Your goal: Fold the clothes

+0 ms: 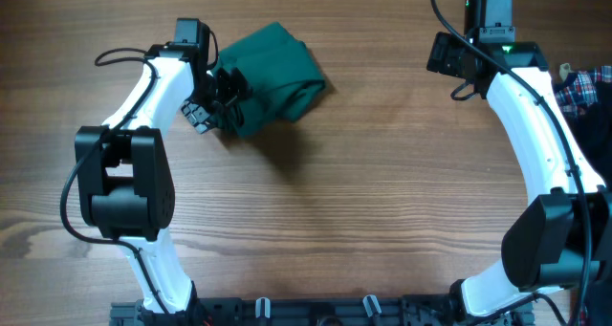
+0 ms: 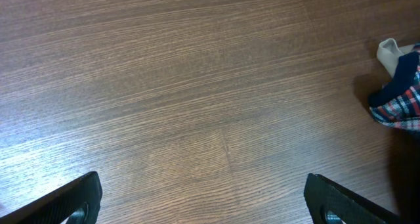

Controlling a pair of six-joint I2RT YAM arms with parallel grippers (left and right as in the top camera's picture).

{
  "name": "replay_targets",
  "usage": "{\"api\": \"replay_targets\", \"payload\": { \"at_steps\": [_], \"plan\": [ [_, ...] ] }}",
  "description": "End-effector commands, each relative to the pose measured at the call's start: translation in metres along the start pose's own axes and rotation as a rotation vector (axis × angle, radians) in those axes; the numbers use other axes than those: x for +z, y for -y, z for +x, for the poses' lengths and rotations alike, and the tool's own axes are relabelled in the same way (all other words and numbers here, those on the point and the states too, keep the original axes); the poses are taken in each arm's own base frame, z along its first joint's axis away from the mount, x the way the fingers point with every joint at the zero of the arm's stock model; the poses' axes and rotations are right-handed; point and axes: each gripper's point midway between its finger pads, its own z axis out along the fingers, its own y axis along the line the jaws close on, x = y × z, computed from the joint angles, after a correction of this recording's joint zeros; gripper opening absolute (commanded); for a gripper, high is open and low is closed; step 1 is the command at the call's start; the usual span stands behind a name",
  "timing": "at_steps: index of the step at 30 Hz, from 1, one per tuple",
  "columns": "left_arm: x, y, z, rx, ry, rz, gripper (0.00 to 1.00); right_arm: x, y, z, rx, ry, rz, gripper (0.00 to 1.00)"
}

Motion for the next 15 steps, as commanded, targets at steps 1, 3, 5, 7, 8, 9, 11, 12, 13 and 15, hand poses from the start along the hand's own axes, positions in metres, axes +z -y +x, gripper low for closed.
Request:
{"api": "replay_targets", "payload": {
  "at_steps": [1, 3, 5, 7, 8, 9, 11, 12, 13, 15],
  "plan": [
    [0.000, 0.000, 0.002, -0.042, -0.010, 0.010, 1.00, 0.007, 0.000, 0.006, -0.006, -0.021, -0.002, 1.00],
    [0.000, -0.001, 0.004, -0.062, -0.016, 0.005, 1.00, 0.007, 0.000, 0.006, -0.006, -0.021, -0.002, 1.00],
    [0.000, -0.001, 0.005, -0.076, -0.018, 0.003, 1.00, 0.007, 0.000, 0.006, -0.006, -0.021, -0.002, 1.00],
    [0.002, -0.003, 0.003, -0.096, -0.010, 0.000, 1.00, 0.007, 0.000, 0.006, -0.006, -0.021, -0.002, 1.00],
    [0.006, -0.004, 0.003, -0.099, -0.003, 0.008, 1.00, 0.007, 0.000, 0.006, -0.006, -0.021, -0.002, 1.00],
    [0.009, -0.004, 0.003, -0.106, -0.001, 0.010, 1.00, 0.007, 0.000, 0.006, -0.006, -0.021, -0.002, 1.00],
    [0.015, -0.007, 0.007, -0.114, -0.009, 0.013, 1.00, 0.007, 0.000, 0.006, -0.006, -0.021, -0.002, 1.00],
    [0.017, -0.008, 0.008, -0.114, -0.012, 0.011, 1.00, 0.007, 0.000, 0.006, -0.006, -0.021, -0.002, 1.00],
    [0.019, -0.009, 0.010, -0.111, -0.014, 0.009, 1.00, 0.007, 0.000, 0.006, -0.006, -0.021, -0.002, 1.00],
    [0.025, -0.010, 0.014, -0.104, -0.014, 0.010, 1.00, 0.007, 0.000, 0.006, -0.006, -0.021, -0.002, 1.00]
  ]
}}
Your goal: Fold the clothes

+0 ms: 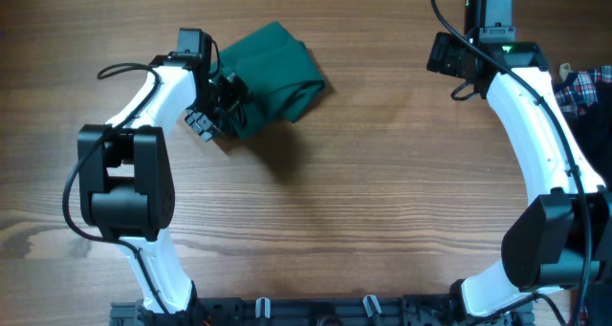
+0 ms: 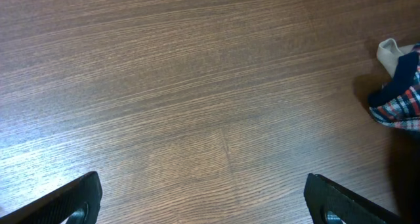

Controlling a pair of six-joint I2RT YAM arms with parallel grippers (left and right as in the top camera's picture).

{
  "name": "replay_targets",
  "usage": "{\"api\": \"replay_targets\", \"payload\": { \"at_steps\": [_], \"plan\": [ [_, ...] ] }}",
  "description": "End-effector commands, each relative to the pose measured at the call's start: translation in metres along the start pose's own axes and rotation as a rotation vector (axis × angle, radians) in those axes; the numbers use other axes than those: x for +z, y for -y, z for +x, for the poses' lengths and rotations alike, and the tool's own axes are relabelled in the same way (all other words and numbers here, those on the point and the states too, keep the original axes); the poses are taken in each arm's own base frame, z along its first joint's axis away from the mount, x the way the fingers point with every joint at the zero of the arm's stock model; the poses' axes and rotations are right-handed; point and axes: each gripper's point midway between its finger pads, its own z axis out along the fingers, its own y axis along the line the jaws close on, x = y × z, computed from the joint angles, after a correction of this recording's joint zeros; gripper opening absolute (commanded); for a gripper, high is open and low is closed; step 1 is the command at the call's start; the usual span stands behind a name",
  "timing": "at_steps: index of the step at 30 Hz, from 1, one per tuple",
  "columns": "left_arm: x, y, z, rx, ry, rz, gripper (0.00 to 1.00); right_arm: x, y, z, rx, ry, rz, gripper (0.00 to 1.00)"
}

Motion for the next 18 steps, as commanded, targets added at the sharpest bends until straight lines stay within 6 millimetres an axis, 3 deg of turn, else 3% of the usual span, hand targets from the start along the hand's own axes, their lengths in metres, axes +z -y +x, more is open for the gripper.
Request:
{"api": "replay_targets", "payload": {
  "at_steps": [1, 4, 7, 10, 13, 16, 18],
  "plan": [
    [0.009, -0.003, 0.009, -0.008, -0.013, 0.002, 1.00, 0.007, 0.000, 0.006, -0.006, -0.021, -0.002, 1.00],
    [0.015, -0.006, 0.013, -0.002, -0.016, 0.000, 0.95, 0.007, 0.000, 0.006, -0.006, -0.021, -0.002, 1.00],
    [0.016, -0.002, 0.013, 0.006, -0.008, 0.010, 0.66, 0.007, 0.000, 0.006, -0.006, -0.021, -0.002, 1.00],
    [0.016, 0.000, 0.011, 0.010, -0.001, 0.019, 0.54, 0.007, 0.000, 0.006, -0.006, -0.021, -0.002, 1.00],
    [0.015, 0.001, 0.010, 0.012, 0.003, 0.023, 0.24, 0.007, 0.000, 0.006, -0.006, -0.021, -0.002, 1.00],
    [0.013, 0.001, 0.000, -0.001, 0.024, 0.041, 0.14, 0.007, 0.000, 0.006, -0.006, -0.021, -0.002, 1.00],
    [0.010, 0.011, -0.003, 0.056, 0.021, 0.092, 0.04, 0.007, 0.000, 0.006, -0.006, -0.021, -0.002, 1.00]
  ]
}}
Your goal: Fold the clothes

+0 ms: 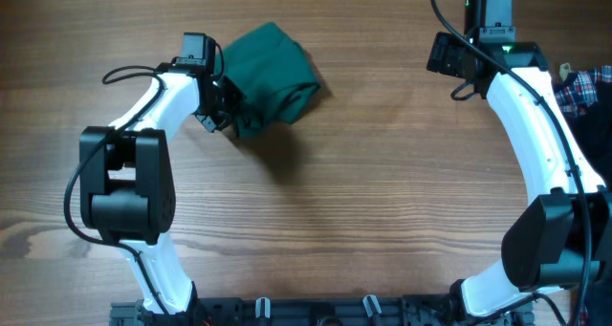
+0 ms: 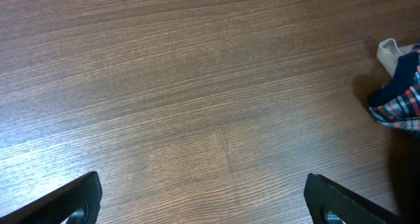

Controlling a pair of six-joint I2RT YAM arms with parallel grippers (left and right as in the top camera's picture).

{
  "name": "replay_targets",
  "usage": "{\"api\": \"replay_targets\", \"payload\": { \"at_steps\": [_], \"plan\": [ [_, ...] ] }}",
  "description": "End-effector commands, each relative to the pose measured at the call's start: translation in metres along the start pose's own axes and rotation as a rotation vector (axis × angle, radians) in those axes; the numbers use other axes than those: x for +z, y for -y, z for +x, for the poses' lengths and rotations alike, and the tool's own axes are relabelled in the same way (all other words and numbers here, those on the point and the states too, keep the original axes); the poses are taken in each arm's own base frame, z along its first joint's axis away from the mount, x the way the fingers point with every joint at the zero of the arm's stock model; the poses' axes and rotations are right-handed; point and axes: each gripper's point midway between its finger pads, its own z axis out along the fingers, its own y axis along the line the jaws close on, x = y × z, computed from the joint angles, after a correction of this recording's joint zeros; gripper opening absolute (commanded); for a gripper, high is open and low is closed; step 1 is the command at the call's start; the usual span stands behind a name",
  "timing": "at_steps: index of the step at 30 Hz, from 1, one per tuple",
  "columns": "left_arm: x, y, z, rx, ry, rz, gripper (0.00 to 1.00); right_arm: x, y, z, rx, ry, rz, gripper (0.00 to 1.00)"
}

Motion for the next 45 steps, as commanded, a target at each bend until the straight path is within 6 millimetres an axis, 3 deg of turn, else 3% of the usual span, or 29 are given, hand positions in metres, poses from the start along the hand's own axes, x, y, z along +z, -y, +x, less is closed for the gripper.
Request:
{"api": "replay_targets", "payload": {
  "at_steps": [1, 4, 9, 16, 19, 23, 27, 33, 37, 39, 41, 45],
  "plan": [
    [0.000, 0.020, -0.002, 0.165, -0.029, 0.122, 0.04, 0.007, 0.000, 0.006, -0.006, -0.021, -0.002, 1.00],
    [-0.027, 0.061, -0.016, 0.416, 0.039, 0.248, 0.04, 0.007, 0.000, 0.006, -0.006, -0.021, -0.002, 1.00],
    [-0.071, 0.091, -0.045, 0.656, 0.220, 0.255, 0.04, 0.007, 0.000, 0.006, -0.006, -0.021, -0.002, 1.00],
    [-0.112, 0.078, -0.084, 0.876, 0.467, 0.009, 0.04, 0.007, 0.000, 0.006, -0.006, -0.021, -0.002, 1.00],
    [-0.155, 0.067, -0.114, 0.959, 0.638, -0.212, 0.04, 0.007, 0.000, 0.006, -0.006, -0.021, -0.002, 1.00],
    [-0.221, 0.043, -0.151, 1.037, 0.822, -0.608, 0.04, 0.007, 0.000, 0.006, -0.006, -0.021, -0.002, 1.00],
    [-0.256, 0.018, -0.182, 1.069, 0.872, -0.791, 0.04, 0.007, 0.000, 0.006, -0.006, -0.021, -0.002, 1.00],
    [-0.305, -0.068, -0.236, 1.146, 0.778, -1.073, 0.04, 0.007, 0.000, 0.006, -0.006, -0.021, -0.002, 1.00],
    [-0.354, -0.125, -0.267, 1.087, 0.802, -1.222, 0.04, 0.007, 0.000, 0.006, -0.006, -0.021, -0.002, 1.00],
    [-0.360, -0.142, -0.274, 1.101, 0.798, -1.216, 0.04, 0.007, 0.000, 0.006, -0.005, -0.021, -0.002, 1.00],
    [-0.366, -0.173, -0.283, 1.095, 0.796, -1.193, 0.04, 0.007, 0.000, 0.006, -0.006, -0.021, -0.002, 1.00],
    [-0.378, -0.208, -0.292, 1.089, 0.832, -1.141, 0.04, 0.007, 0.000, 0.006, -0.006, -0.021, -0.002, 1.00]
  ]
}}
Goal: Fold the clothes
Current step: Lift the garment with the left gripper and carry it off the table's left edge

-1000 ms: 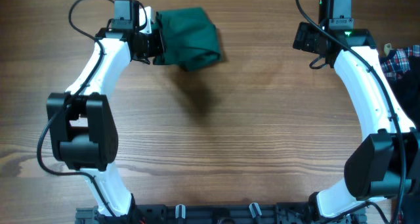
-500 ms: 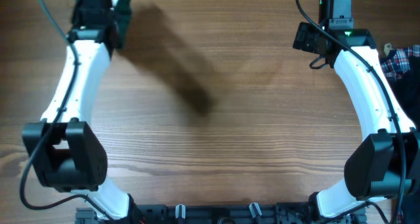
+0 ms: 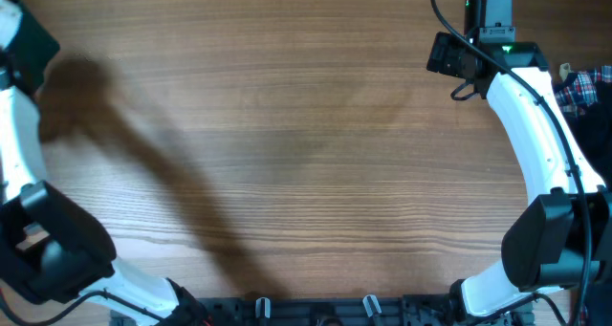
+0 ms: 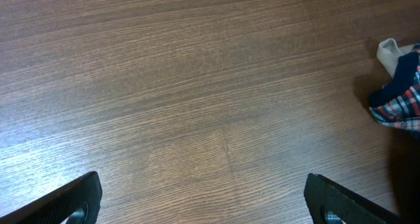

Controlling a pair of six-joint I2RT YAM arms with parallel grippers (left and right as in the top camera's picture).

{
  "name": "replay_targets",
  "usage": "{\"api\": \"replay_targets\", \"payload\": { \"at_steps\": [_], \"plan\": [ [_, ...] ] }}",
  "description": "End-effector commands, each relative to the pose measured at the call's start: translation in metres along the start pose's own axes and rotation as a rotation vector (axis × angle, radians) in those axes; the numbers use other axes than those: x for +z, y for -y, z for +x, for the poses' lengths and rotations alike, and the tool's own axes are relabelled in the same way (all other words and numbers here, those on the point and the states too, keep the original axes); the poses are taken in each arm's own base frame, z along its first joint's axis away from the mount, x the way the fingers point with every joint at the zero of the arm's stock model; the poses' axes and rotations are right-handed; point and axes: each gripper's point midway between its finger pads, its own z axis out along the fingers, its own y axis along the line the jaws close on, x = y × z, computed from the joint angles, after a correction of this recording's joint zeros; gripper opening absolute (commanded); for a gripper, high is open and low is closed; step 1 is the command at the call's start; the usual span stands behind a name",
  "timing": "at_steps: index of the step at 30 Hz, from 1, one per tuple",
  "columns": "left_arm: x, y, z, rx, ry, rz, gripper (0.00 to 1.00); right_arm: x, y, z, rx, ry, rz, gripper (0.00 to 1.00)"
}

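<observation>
No green garment shows on the wooden table (image 3: 287,154) in either view. A plaid red-and-blue garment (image 3: 585,85) lies bunched at the table's right edge, also at the right of the right wrist view as the plaid garment (image 4: 399,96). My right gripper (image 4: 203,198) hangs open over bare wood at the back right, well left of the plaid garment, with nothing between its fingers (image 4: 72,198). My left arm (image 3: 19,125) reaches along the left edge of the overhead view; its gripper is beyond the frame.
A small white item (image 4: 388,51) lies beside the plaid garment. The left arm throws a long dark shadow (image 3: 143,163) across the left half of the table. A black rail (image 3: 316,312) runs along the front edge.
The left arm has gone from the back-left middle of the table to the far left edge. The green garment it was at is gone from view. The right arm has not moved.
My left gripper was at the left side of a bunched green garment at the back left, and stayed there through three moments, shifting slightly with the cloth. Now arm and garment have left that spot. The right gripper stayed open and still throughout.
</observation>
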Motion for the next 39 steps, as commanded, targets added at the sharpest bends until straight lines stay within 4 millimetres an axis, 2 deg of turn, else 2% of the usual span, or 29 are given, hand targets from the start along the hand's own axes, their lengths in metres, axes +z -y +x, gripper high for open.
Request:
{"api": "replay_targets", "payload": {
  "at_steps": [1, 4, 6, 8, 13, 15, 20, 22, 23, 26, 28, 31, 32, 35, 37, 39],
  "plan": [
    [0.000, -0.040, 0.005, -0.036, 0.112, -0.044, 0.04, 0.007, 0.000, 0.006, -0.006, -0.021, -0.002, 1.00],
    [0.008, -0.051, 0.017, -0.034, 0.137, -0.066, 0.04, 0.007, 0.000, 0.006, -0.006, -0.021, -0.002, 1.00],
    [0.017, -0.048, 0.027, -0.017, 0.135, -0.050, 0.04, 0.007, 0.000, 0.006, -0.006, -0.021, -0.002, 1.00],
    [0.034, -0.031, 0.038, -0.014, 0.105, -0.016, 0.04, 0.007, 0.000, 0.006, -0.006, -0.021, -0.002, 1.00],
    [0.083, 0.035, 0.063, 0.011, 0.022, 0.104, 0.04, 0.007, 0.000, 0.006, -0.006, -0.021, -0.002, 1.00],
    [0.098, 0.041, 0.072, 0.010, -0.023, 0.072, 0.04, 0.007, 0.000, 0.006, -0.006, -0.021, -0.002, 1.00],
    [0.096, 0.054, 0.076, -0.092, -0.085, 0.096, 0.04, 0.007, 0.000, 0.006, -0.005, -0.021, -0.002, 1.00],
    [0.092, 0.049, 0.071, -0.077, -0.126, 0.049, 0.04, 0.007, 0.000, 0.006, -0.006, -0.021, -0.002, 1.00],
    [0.090, 0.041, 0.068, -0.038, -0.145, 0.002, 0.04, 0.007, 0.000, 0.006, -0.006, -0.021, -0.002, 1.00],
    [0.078, -0.002, 0.044, 0.083, -0.153, -0.196, 0.04, 0.007, 0.000, 0.006, -0.006, -0.021, -0.002, 1.00],
    [0.074, -0.007, 0.030, 0.147, -0.132, -0.224, 0.04, 0.007, 0.000, 0.006, -0.006, -0.021, -0.002, 1.00],
    [0.076, 0.012, 0.034, 0.182, -0.150, -0.148, 0.04, 0.007, 0.000, 0.006, -0.006, -0.021, -0.002, 1.00],
    [0.077, 0.031, 0.041, 0.180, -0.171, -0.074, 0.04, 0.007, 0.000, 0.006, -0.006, -0.021, -0.002, 1.00],
    [0.077, 0.063, 0.048, 0.091, -0.175, 0.051, 0.04, 0.007, 0.000, 0.006, -0.005, -0.021, -0.002, 1.00],
    [0.072, 0.099, 0.046, 0.035, -0.148, 0.201, 0.04, 0.007, 0.000, 0.006, -0.006, -0.021, -0.002, 1.00],
    [0.066, 0.120, 0.041, -0.037, -0.129, 0.286, 0.04, 0.007, 0.000, 0.006, -0.006, -0.021, -0.002, 1.00]
  ]
}}
